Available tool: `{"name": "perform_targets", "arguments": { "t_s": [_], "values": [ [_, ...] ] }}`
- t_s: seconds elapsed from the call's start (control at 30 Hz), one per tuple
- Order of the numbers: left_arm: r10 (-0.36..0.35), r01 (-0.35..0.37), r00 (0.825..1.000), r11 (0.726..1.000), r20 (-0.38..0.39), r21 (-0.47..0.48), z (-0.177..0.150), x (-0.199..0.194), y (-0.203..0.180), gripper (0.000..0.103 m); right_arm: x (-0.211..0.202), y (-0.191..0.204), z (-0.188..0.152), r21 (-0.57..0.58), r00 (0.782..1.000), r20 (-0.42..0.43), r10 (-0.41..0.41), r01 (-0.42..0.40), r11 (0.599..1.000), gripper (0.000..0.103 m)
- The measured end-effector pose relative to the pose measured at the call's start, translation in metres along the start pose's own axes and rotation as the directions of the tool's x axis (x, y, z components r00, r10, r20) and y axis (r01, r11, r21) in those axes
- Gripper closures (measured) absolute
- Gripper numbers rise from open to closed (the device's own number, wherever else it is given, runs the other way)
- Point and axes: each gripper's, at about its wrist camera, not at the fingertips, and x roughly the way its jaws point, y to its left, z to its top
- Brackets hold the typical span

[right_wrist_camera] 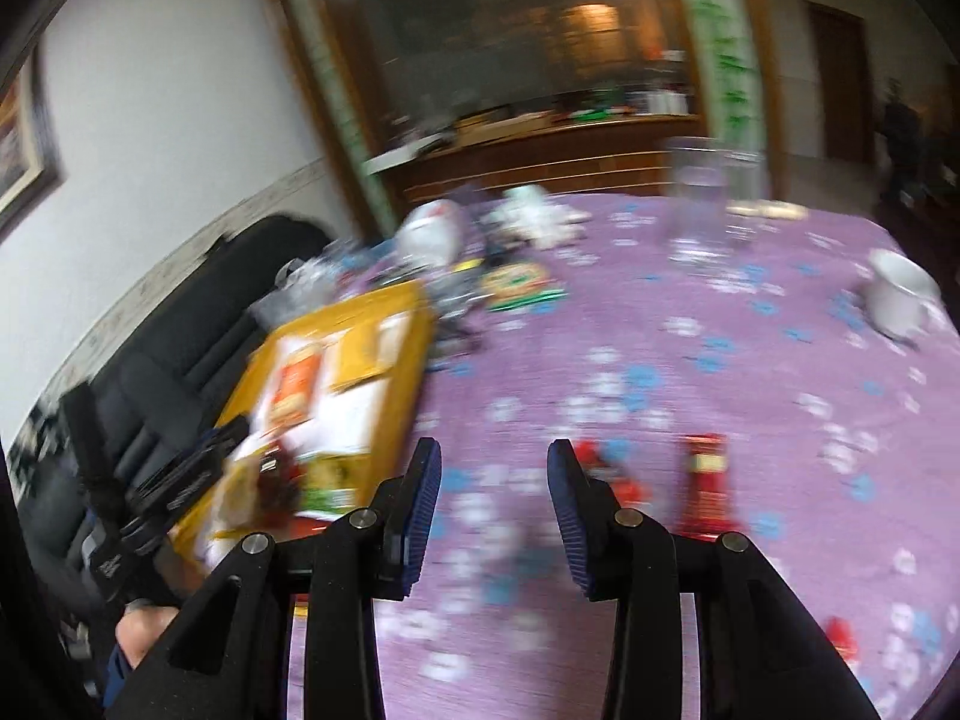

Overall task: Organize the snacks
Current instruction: 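Grasp a red wrapped candy with the right tool while the left tool grasps a red-black candy pack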

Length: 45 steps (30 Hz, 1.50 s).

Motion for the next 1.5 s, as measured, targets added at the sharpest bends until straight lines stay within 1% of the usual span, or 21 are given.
{"name": "perform_targets", "arguments": {
  "t_s": [0.07,0.2,0.3,0.37,0.43,0.5,0.7,0.83,0.87,0.97,1.0,1.03,1.1,1.13,1.17,1.23,1.27,1.33,1.37,1.43,1.5],
  "values": [
    [-0.002,0.002,1.000,1.000,0.007,0.016,-0.001,-0.002,-0.004,0.053,-0.013,-0.041,-0.001,0.104,1.000,0.011,-0.023,0.021,0.994,0.064],
    [-0.014,0.014,1.000,0.998,0.009,0.055,-0.002,-0.003,-0.013,0.053,-0.035,-0.103,-0.015,0.246,0.996,0.011,-0.087,0.081,0.966,0.064],
    [-0.030,0.030,1.000,0.996,0.007,0.082,-0.004,-0.005,-0.020,0.053,-0.044,-0.135,-0.031,0.291,0.989,-0.024,-0.144,0.145,0.946,0.063],
    [-0.043,0.042,0.999,0.994,0.011,0.097,-0.003,-0.010,-0.024,0.053,-0.049,-0.153,-0.044,0.319,0.986,-0.046,-0.163,0.169,0.933,0.063],
    [-0.060,0.058,0.998,0.993,0.011,0.107,-0.003,-0.015,-0.029,0.053,-0.054,-0.164,-0.053,0.339,0.984,-0.060,-0.165,0.176,0.924,0.063],
    [-0.091,0.090,0.996,0.989,-0.002,0.121,-0.003,-0.019,-0.036,0.053,-0.055,-0.171,-0.060,0.350,0.984,-0.076,-0.164,0.180,0.919,0.063],
    [-0.155,0.161,0.987,0.973,-0.053,0.164,-0.005,-0.027,-0.055,0.053,-0.041,-0.170,-0.074,0.307,0.969,-0.149,-0.195,0.233,0.923,0.064],
    [-0.183,0.192,0.981,0.963,-0.061,0.190,-0.005,-0.035,-0.065,0.053,-0.031,-0.162,-0.080,0.274,0.960,-0.197,-0.200,0.250,0.929,0.066],
    [-0.198,0.209,0.977,0.959,-0.073,0.191,-0.005,-0.036,-0.068,0.053,-0.028,-0.162,-0.083,0.263,0.955,-0.212,-0.207,0.260,0.929,0.066],
    [-0.230,0.248,0.967,0.949,-0.108,0.193,-0.009,-0.037,-0.077,0.053,-0.023,-0.157,-0.089,0.241,0.951,-0.239,-0.197,0.255,0.936,0.066],
    [-0.237,0.256,0.965,0.946,-0.116,0.196,-0.010,-0.037,-0.079,0.053,-0.023,-0.154,-0.089,0.228,0.950,-0.236,-0.206,0.260,0.938,0.067],
    [-0.241,0.262,0.963,0.943,-0.121,0.203,-0.011,-0.038,-0.082,0.053,-0.023,-0.149,-0.090,0.209,0.948,-0.236,-0.214,0.264,0.942,0.068],
    [-0.247,0.270,0.961,0.938,-0.127,0.219,-0.014,-0.040,-0.090,0.053,-0.020,-0.137,-0.092,0.167,0.945,-0.239,-0.221,0.264,0.950,0.075],
    [-0.249,0.273,0.960,0.936,-0.129,0.224,-0.014,-0.041,-0.091,0.053,-0.019,-0.132,-0.093,0.152,0.943,-0.240,-0.229,0.269,0.951,0.077],
    [-0.254,0.279,0.958,0.932,-0.134,0.231,-0.016,-0.042,-0.095,0.053,-0.016,-0.124,-0.094,0.122,0.940,-0.247,-0.237,0.272,0.954,0.082],
    [-0.267,0.295,0.953,0.924,-0.143,0.242,-0.018,-0.044,-0.101,0.053,-0.014,-0.111,-0.096,0.064,0.933,-0.247,-0.261,0.285,0.956,0.083],
    [-0.270,0.300,0.951,0.922,-0.147,0.247,-0.019,-0.045,-0.103,0.053,-0.012,-0.102,-0.099,0.028,0.932,-0.244,-0.270,0.285,0.958,0.086],
    [-0.280,0.315,0.946,0.914,-0.162,0.256,-0.021,-0.047,-0.110,0.053,-0.012,-0.091,-0.100,-0.015,0.925,-0.227,-0.304,0.309,0.951,0.086],
    [-0.286,0.324,0.942,0.910,-0.173,0.258,-0.021,-0.047,-0.113,0.053,-0.013,-0.090,-0.099,-0.018,0.927,-0.223,-0.300,0.304,0.953,0.086],
    [-0.311,0.358,0.927,0.900,-0.211,0.247,-0.021,-0.045,-0.120,0.053,-0.019,-0.087,-0.091,0.002,0.943,-0.207,-0.262,0.268,0.963,0.086],
    [-0.352,0.417,0.891,0.884,-0.287,0.212,-0.020,-0.037,-0.134,0.053,-0.027,-0.084,-0.077,0.003,0.949,-0.168,-0.269,0.273,0.962,0.086]
  ]
}}
